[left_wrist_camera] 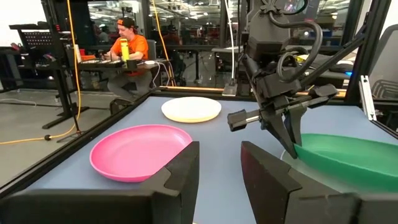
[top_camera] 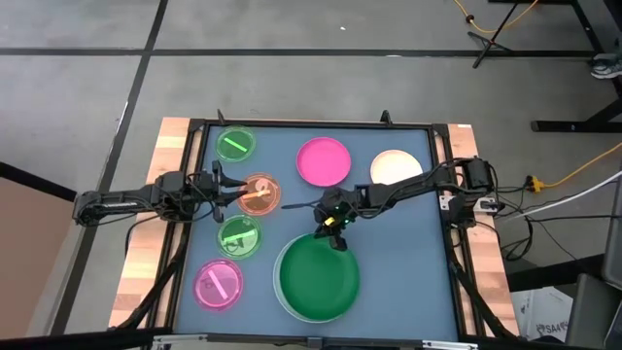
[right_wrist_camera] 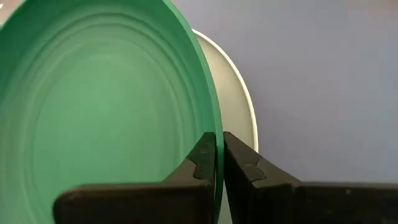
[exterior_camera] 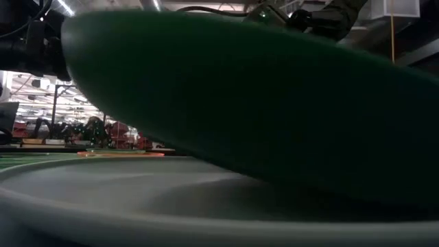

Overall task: Stack plastic plates
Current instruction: Stack the green plate on the large light blue plate, then stack the pink plate on the green plate

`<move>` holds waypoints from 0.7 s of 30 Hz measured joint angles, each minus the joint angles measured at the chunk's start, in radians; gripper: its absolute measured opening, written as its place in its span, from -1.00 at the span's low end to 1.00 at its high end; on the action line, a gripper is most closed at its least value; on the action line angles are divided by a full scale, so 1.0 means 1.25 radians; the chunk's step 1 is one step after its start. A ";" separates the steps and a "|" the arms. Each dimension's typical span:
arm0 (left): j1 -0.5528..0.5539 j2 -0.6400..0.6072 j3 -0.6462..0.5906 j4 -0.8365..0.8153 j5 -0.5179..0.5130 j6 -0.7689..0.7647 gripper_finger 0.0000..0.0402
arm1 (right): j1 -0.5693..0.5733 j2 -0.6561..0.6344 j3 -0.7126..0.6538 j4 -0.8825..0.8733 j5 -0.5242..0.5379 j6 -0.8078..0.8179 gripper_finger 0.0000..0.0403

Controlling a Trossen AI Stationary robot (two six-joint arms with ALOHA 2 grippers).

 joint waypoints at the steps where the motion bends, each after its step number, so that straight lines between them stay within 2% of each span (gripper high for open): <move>1: 0.000 0.000 0.000 0.000 0.000 0.000 -0.44 | 0.000 0.000 0.000 0.000 0.001 0.000 -0.91; 21: 0.000 0.000 0.000 0.000 0.000 0.000 -0.44 | -0.001 0.000 0.000 0.000 0.014 -0.001 -0.47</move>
